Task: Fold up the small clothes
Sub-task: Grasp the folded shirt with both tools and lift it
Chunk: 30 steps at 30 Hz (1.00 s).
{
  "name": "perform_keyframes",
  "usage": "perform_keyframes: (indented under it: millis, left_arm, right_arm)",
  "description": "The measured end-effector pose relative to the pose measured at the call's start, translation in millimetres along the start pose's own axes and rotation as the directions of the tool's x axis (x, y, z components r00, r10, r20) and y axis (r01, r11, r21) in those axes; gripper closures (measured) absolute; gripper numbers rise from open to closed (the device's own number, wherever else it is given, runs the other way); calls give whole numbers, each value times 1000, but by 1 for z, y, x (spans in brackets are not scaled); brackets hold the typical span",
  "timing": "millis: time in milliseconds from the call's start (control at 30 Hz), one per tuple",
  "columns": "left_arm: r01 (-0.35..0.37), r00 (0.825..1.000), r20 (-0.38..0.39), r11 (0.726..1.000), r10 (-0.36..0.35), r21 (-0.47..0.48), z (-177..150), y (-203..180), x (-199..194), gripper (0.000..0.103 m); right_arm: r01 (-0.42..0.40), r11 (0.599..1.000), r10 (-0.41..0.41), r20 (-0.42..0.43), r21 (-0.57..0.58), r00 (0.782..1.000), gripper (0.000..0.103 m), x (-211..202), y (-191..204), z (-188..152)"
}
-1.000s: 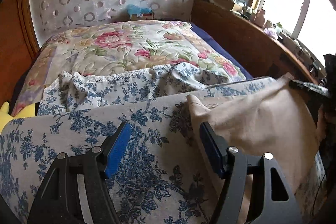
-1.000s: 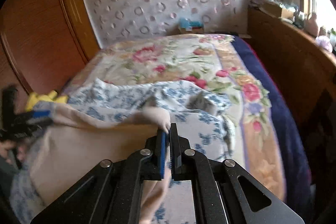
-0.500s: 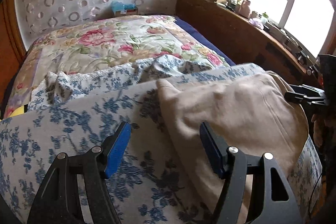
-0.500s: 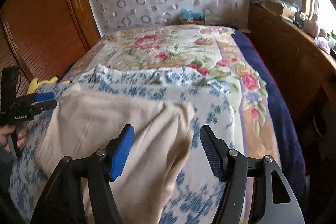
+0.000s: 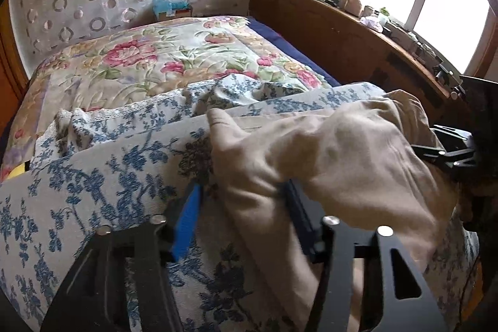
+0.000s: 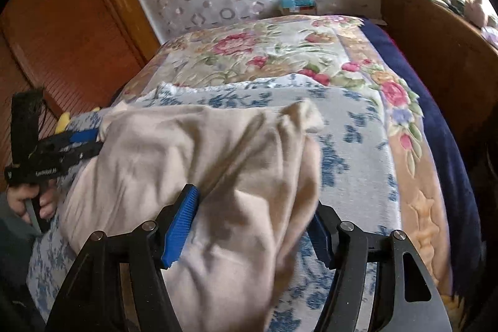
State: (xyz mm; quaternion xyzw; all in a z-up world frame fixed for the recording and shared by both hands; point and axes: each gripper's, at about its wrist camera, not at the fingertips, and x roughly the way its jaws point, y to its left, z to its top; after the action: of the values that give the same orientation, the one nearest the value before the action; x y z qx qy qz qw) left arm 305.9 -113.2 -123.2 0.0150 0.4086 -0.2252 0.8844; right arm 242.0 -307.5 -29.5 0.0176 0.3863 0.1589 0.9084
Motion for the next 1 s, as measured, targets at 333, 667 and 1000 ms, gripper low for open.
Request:
perform_keyframes:
  millis: [333,667,1000]
  left_arm:
    - [82,997,0,995,-82,-60,3,-5,-11,93]
    - [90,965,254,993,-69,-72,-8,-5,-118,95]
    - [-86,921,355,972,162,-221,-67,70,-201,95]
  right_arm:
    - [-75,996,75,2,-56,997,79,12,-4,1]
    - [-81,979,109,148,-186,983,83,-29,21,18]
    - [-168,882,250,135,-441,959,83,-2,111,68]
